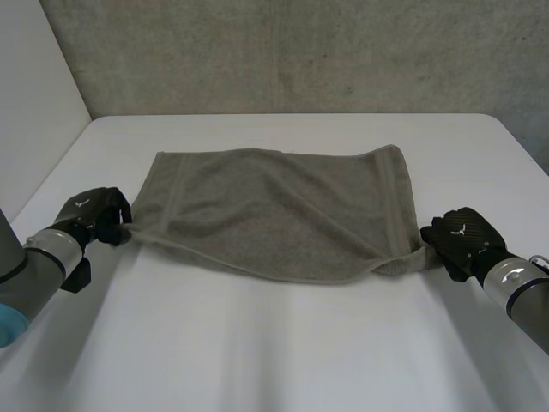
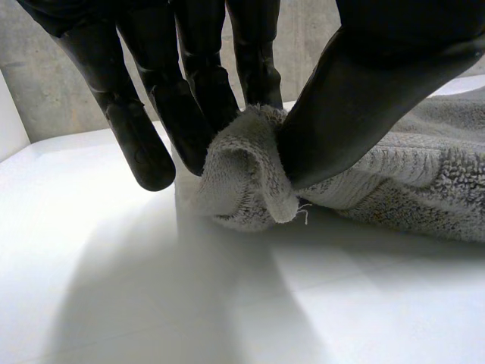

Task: Fold the towel.

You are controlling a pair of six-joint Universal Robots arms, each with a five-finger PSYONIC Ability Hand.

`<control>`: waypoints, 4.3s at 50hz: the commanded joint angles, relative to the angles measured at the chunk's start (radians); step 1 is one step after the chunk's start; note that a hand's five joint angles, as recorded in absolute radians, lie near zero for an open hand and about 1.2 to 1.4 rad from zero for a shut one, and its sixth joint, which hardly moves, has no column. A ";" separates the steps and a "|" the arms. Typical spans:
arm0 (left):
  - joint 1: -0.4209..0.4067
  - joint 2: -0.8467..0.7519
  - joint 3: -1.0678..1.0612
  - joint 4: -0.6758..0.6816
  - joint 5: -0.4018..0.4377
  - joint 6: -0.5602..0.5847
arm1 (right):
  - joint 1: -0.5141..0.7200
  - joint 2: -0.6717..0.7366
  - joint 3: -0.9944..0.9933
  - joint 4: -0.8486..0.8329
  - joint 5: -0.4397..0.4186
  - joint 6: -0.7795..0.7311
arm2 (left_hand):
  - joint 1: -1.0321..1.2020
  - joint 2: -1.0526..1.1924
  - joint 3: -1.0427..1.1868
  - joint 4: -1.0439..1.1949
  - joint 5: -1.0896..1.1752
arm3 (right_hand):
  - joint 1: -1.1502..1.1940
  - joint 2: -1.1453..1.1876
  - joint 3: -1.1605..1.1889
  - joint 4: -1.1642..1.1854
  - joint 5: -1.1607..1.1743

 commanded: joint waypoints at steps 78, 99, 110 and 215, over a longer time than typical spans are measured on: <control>-0.101 -0.043 0.995 -0.322 0.000 -0.333 | 0.135 0.111 -1.327 0.741 0.104 0.525 | 0.102 0.054 0.069 0.032 0.102 | 0.070 0.056 0.050 0.052 0.056; 0.167 0.121 0.054 -0.230 0.307 -0.140 | -0.041 -0.138 -0.408 0.588 -0.137 0.270 | 0.102 0.054 0.069 0.032 0.102 | 0.070 0.056 0.050 0.052 0.056; 0.236 0.402 -0.115 -0.247 0.453 -0.157 | -0.273 -0.427 -0.230 0.647 -0.246 0.299 | 0.102 0.054 0.069 0.032 0.102 | 0.070 0.056 0.050 0.052 0.056; -0.002 -0.406 0.702 -0.156 0.273 -0.244 | 0.046 0.323 -0.851 0.322 0.156 0.438 | -1.107 -1.156 -1.141 -1.177 -1.107 | -1.152 -1.166 -1.172 -1.169 -1.166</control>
